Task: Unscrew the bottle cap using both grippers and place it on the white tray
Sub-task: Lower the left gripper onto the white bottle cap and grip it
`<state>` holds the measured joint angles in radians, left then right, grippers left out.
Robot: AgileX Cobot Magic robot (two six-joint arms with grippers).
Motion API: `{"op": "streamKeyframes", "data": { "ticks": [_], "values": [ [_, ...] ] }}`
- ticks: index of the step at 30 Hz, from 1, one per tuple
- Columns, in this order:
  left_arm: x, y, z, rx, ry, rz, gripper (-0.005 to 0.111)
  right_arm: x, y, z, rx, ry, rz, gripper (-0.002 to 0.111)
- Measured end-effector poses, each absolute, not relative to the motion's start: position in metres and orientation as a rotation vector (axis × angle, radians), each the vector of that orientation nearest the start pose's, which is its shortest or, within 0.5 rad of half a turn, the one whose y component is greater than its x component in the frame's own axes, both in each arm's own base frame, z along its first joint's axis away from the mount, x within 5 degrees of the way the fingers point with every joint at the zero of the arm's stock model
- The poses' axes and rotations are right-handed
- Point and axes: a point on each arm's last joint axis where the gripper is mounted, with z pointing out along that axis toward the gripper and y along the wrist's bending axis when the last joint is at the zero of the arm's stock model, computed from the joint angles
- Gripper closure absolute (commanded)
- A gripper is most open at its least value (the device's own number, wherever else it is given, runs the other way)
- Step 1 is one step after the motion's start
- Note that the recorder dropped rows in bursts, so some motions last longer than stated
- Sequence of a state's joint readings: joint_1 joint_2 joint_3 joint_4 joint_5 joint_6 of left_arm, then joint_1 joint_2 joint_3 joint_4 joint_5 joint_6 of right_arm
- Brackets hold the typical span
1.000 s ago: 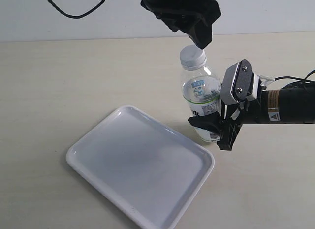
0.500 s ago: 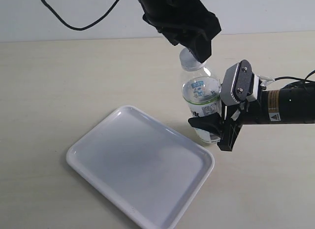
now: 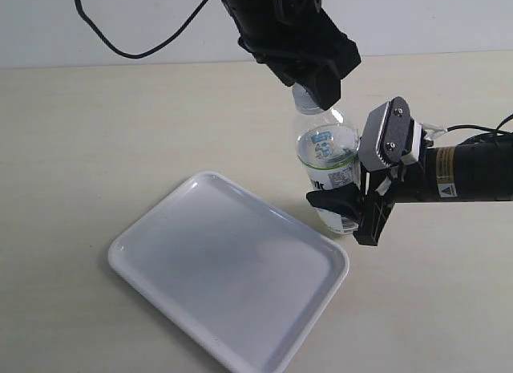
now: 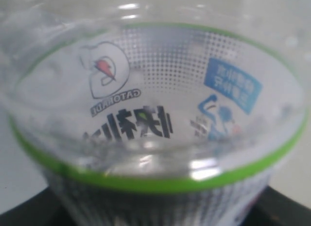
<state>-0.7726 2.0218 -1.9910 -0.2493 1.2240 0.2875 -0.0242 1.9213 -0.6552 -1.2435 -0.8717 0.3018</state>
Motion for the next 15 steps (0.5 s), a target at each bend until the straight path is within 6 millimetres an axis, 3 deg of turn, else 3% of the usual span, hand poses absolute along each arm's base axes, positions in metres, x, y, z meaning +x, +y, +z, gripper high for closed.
{"op": "streamKeyframes", "data": {
  "ticks": [5, 15],
  "values": [
    [0.3008, -0.3249, 0.3155, 1.337, 2.435, -0.496, 0.106, 0.2939, 0.0588, 0.106, -1.109, 1.826, 0.505, 0.108],
    [0.3007, -0.3248, 0.3154, 1.221, 2.513, -0.52, 0.107, 0.2939, 0.0588, 0.106, -1.113, 1.823, 0.502, 0.108]
  ]
}}
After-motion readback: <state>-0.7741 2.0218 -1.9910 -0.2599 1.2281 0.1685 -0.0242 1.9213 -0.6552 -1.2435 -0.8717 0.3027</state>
